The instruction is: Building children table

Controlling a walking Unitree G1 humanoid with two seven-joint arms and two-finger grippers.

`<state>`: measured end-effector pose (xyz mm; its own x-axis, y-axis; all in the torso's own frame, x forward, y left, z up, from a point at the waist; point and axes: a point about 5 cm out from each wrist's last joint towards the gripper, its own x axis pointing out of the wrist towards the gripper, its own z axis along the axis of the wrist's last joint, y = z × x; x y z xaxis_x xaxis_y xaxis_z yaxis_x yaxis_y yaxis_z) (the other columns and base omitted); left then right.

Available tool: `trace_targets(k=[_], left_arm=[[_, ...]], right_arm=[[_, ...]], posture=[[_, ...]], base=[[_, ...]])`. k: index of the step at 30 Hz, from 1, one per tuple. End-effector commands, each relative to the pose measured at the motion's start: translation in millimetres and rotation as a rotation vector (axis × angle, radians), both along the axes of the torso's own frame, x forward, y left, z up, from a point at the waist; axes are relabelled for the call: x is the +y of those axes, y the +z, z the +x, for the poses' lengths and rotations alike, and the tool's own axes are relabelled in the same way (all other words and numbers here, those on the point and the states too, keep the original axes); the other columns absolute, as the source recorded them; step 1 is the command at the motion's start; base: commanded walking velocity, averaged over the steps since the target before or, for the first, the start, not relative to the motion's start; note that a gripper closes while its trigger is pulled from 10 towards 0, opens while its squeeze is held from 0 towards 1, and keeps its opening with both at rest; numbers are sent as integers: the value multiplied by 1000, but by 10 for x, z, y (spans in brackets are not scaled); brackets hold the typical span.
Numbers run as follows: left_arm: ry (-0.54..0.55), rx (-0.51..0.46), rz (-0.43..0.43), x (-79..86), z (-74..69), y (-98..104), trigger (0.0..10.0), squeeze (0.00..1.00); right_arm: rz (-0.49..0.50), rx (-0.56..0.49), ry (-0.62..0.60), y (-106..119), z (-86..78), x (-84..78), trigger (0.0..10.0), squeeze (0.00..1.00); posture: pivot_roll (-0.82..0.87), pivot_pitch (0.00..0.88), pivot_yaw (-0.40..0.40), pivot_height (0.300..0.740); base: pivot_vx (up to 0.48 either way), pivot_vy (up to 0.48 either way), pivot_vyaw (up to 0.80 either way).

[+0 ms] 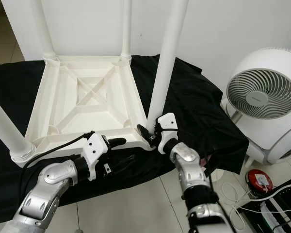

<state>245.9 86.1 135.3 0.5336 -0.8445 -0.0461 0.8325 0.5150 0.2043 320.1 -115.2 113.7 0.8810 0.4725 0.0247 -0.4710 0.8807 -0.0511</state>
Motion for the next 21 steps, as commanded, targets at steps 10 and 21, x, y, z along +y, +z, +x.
trace_targets(k=[10,21], left_arm=[[117,-9,-14,1,82,-23,10000,0],[119,-5,-15,-2,75,-30,10000,0]], right_arm=[[-1,56,-262,-72,-126,172,10000,0],[54,19,-231,57,-158,131,10000,1000]], posture=[[20,0,-103,740],[20,0,-105,740]], base=[[0,0,0],[0,0,0]])
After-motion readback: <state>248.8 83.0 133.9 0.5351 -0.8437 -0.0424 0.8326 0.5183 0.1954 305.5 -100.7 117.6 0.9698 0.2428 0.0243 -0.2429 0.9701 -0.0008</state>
